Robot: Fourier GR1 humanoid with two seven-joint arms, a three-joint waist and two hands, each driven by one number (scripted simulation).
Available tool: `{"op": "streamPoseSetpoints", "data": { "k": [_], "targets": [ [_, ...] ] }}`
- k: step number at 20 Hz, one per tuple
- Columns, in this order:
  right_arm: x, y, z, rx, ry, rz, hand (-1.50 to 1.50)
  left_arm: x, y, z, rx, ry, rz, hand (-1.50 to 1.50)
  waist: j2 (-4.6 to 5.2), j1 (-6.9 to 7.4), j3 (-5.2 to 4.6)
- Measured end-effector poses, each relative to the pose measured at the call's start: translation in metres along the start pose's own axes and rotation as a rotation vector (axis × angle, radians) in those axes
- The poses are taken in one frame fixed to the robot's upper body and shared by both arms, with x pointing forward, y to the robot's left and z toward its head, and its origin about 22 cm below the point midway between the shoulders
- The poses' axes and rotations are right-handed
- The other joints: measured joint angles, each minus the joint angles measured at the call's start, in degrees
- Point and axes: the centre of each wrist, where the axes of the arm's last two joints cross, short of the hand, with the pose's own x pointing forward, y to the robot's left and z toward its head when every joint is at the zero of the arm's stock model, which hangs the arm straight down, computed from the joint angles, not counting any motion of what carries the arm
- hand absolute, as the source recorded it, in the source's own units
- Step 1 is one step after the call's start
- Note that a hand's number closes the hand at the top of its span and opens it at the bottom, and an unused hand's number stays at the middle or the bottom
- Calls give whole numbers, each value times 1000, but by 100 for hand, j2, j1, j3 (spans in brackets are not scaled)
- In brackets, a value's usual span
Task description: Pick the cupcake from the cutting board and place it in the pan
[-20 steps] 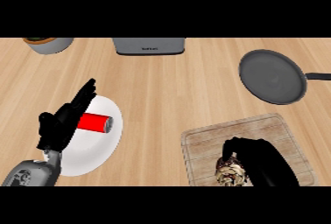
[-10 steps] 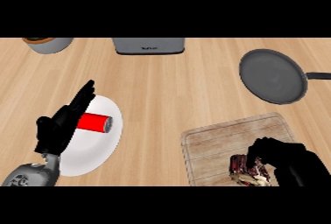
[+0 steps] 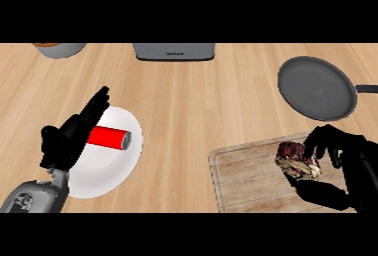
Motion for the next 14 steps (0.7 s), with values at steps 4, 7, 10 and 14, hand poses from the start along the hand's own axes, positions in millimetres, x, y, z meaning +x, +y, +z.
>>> {"op": "streamPoseSetpoints", "data": {
  "k": [4,7,10,14],
  "targets": [
    [-31,2,-31,-29,17,-16,150,1,-6,-1,-7,-7,0,0,6,42,-1],
    [-55,5,-52,-57,36,9,150,3,-7,-1,-6,-9,-3,0,7,65,-1],
    [-84,11,-72,-98,62,37,150,6,-11,0,-14,-17,-3,0,15,96,1],
    [-115,18,-102,-122,71,62,150,3,-16,-1,-16,-10,-4,0,25,121,2]
  ]
}}
